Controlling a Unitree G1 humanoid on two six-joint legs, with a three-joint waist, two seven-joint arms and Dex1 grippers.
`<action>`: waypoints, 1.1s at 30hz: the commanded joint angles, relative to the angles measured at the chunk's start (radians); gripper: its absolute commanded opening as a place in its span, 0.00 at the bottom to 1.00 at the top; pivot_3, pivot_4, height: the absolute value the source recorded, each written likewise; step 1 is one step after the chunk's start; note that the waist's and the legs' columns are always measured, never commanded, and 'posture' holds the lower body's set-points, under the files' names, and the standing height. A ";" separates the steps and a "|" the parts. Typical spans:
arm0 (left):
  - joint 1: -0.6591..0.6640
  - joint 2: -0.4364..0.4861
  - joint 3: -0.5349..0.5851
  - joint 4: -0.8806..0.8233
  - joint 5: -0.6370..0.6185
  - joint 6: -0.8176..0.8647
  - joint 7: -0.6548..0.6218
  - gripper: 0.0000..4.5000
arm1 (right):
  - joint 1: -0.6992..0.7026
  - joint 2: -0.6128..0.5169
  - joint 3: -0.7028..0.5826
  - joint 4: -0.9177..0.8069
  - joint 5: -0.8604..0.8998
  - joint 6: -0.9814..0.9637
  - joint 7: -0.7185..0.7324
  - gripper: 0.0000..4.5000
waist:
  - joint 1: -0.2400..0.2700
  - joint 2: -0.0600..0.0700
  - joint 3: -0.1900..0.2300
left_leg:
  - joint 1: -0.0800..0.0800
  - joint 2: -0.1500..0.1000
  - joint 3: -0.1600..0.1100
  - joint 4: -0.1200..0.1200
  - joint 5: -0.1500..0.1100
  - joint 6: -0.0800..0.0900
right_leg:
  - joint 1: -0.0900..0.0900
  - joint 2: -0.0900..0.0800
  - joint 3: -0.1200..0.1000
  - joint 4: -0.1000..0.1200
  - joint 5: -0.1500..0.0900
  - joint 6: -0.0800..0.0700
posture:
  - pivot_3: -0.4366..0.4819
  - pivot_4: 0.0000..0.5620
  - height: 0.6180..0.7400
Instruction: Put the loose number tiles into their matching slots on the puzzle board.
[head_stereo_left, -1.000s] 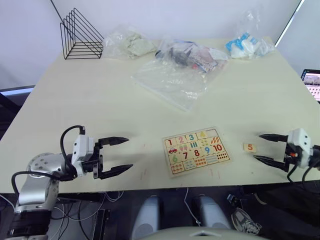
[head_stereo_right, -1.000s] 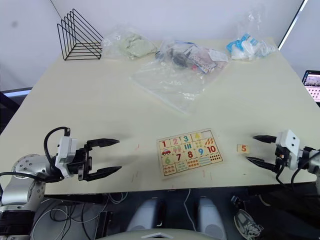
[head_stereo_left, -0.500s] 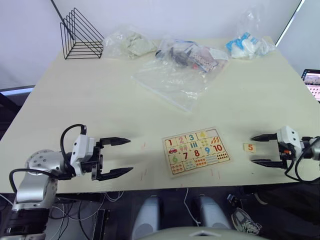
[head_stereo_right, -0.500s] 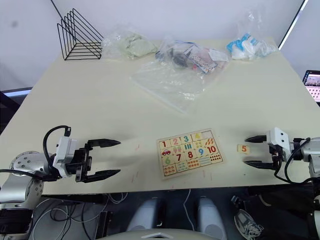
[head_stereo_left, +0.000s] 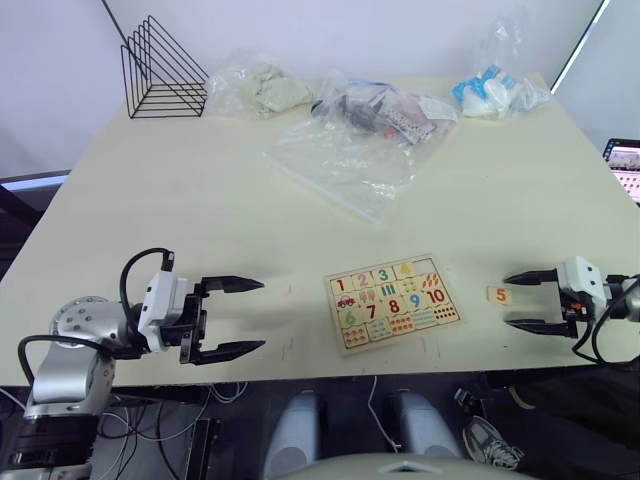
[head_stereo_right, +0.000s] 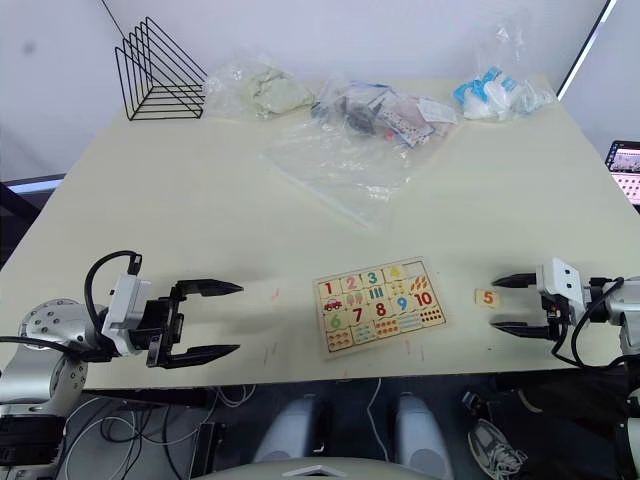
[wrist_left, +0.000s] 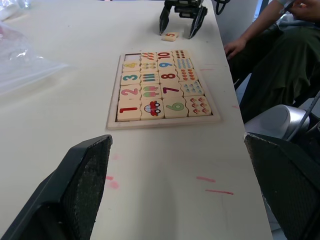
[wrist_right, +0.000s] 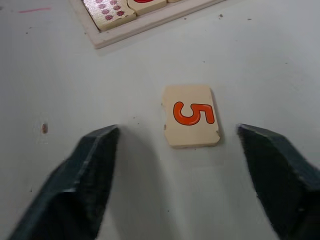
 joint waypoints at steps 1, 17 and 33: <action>-0.013 0.009 -0.009 0.002 -0.007 -0.014 -0.013 1.00 | -0.011 -0.008 -0.005 0.014 -0.004 -0.006 0.000 0.46 | 0.000 0.000 0.000 | 0.000 0.000 0.000 0.000 0.000 0.000 | 0.000 0.000 0.000 0.000 0.000 0.000 | 0.48 0.27 1.00; -0.007 0.002 -0.019 0.009 -0.009 -0.032 0.000 1.00 | 0.010 -0.002 -0.019 -0.092 0.031 0.055 -0.025 0.20 | -0.001 0.000 0.000 | 0.000 0.000 0.000 0.000 0.000 0.000 | 0.000 0.000 0.000 0.000 0.000 0.000 | 0.48 0.27 1.00; -0.017 -0.037 -0.039 0.014 0.008 -0.040 0.059 1.00 | -0.112 -0.070 0.095 -0.595 -0.034 0.563 -0.197 0.20 | 0.000 0.002 0.001 | -0.001 0.000 -0.001 0.000 0.000 0.000 | -0.001 0.000 0.000 0.001 0.000 0.000 | 0.48 0.27 1.00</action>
